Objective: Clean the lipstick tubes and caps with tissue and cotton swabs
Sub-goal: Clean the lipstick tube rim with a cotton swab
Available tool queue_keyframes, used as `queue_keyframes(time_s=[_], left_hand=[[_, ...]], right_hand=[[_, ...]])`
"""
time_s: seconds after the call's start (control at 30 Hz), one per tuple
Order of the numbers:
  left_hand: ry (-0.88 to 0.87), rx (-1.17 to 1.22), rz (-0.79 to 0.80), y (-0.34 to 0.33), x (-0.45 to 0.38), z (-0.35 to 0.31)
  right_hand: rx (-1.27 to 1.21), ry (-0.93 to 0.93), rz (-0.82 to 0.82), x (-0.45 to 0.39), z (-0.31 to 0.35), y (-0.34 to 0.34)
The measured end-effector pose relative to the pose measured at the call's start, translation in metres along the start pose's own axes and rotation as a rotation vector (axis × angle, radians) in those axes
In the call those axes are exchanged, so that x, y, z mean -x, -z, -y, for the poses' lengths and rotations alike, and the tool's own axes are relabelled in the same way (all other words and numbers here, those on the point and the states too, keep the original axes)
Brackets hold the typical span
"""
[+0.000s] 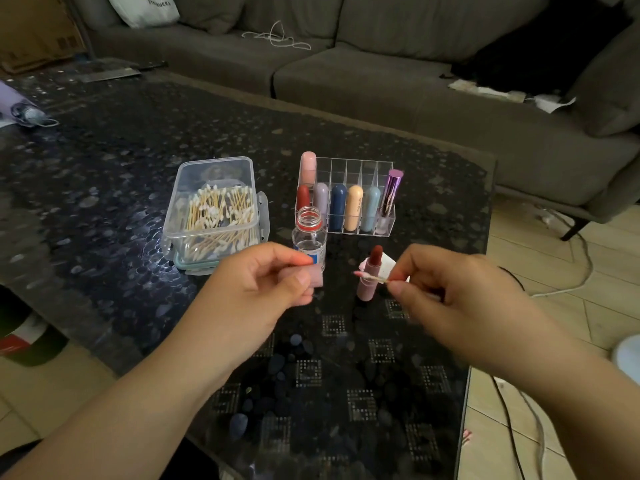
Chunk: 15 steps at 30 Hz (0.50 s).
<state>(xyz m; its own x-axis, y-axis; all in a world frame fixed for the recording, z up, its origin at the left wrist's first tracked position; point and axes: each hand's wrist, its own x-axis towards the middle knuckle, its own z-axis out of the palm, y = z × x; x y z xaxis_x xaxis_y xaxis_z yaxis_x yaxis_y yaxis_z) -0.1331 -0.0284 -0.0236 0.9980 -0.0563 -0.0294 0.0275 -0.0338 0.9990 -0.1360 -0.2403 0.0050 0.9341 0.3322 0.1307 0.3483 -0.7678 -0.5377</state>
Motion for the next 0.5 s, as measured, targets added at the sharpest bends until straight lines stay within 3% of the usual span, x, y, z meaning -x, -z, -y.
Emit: queue_keyframes(time_s=[0.2, 0.3, 0.5], left_hand=[[0.001, -0.159, -0.061, -0.001, -0.009, 0.013], [-0.128, -0.374, -0.028, -0.007, -0.012, 0.021], [-0.473, -0.864, -0.105, -0.02, -0.02, 0.04]], right_hand=[[-0.044, -0.258, 0.07, -0.008, -0.022, -0.031], [-0.054, -0.324, 0.074, -0.009, -0.025, -0.041], [0.109, -0.263, 0.062, -0.011, -0.029, -0.052]])
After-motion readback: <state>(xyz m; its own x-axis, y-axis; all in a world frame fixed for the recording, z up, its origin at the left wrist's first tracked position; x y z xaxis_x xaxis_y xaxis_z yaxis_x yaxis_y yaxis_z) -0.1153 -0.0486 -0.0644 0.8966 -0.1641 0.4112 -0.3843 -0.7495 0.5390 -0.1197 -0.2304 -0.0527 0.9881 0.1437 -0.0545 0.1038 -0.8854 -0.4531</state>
